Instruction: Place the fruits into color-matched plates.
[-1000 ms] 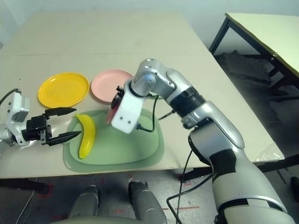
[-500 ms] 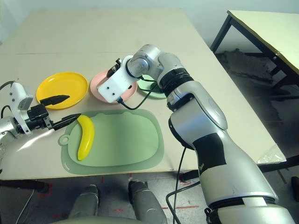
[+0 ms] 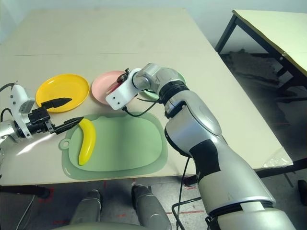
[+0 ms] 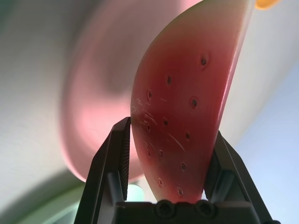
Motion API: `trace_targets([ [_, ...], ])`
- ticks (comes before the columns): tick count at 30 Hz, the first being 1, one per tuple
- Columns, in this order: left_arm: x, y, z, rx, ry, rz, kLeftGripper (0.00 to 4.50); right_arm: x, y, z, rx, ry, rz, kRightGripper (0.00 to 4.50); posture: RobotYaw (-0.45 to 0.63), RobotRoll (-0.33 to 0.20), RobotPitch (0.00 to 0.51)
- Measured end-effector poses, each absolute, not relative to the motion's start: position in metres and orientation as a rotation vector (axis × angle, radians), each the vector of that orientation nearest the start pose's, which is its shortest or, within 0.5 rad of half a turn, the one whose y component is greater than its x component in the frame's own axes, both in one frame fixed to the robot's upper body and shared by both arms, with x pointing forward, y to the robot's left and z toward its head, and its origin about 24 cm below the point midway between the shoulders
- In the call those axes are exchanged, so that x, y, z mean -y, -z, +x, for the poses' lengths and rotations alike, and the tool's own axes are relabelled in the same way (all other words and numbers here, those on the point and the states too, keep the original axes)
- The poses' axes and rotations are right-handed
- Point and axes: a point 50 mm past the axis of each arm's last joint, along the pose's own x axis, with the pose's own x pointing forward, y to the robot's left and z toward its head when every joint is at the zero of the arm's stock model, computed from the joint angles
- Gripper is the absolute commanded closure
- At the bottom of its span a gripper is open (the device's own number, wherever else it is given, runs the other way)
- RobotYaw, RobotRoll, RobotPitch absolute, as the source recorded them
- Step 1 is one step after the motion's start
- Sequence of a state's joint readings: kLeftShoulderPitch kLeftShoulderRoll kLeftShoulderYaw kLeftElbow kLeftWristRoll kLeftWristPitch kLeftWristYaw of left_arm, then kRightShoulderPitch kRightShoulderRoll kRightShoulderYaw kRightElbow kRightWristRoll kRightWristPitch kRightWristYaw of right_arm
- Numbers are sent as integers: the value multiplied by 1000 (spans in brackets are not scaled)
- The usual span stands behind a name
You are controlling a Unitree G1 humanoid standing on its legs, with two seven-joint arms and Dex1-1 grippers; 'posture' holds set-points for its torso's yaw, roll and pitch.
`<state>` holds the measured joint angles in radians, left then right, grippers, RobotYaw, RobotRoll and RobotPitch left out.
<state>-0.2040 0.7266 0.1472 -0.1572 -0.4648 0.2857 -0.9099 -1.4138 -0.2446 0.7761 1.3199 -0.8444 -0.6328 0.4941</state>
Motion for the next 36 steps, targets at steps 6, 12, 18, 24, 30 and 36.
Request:
trace_targets([
  [6,-233,-158,261,-4,862,296,0,57,-173,398,142,-1102,-1936,2410,-3,0,184],
  [12,-232,-158,261,-5,863,295,0,57,-174,398,150,-1093,-1933,747,-16,0,181],
  [18,-231,-161,262,-1,871,298,0,68,-189,402,167,-1054,-1922,26,-21,0,181],
  [24,-228,-170,266,25,889,315,0,92,-217,400,200,-1064,-1859,26,-41,0,171],
  [30,-230,-171,270,18,914,388,0,133,-247,388,196,-1068,-1711,26,-70,0,168],
  [36,-236,-171,276,19,942,461,0,171,-252,356,109,-1055,-1398,26,-96,0,162],
])
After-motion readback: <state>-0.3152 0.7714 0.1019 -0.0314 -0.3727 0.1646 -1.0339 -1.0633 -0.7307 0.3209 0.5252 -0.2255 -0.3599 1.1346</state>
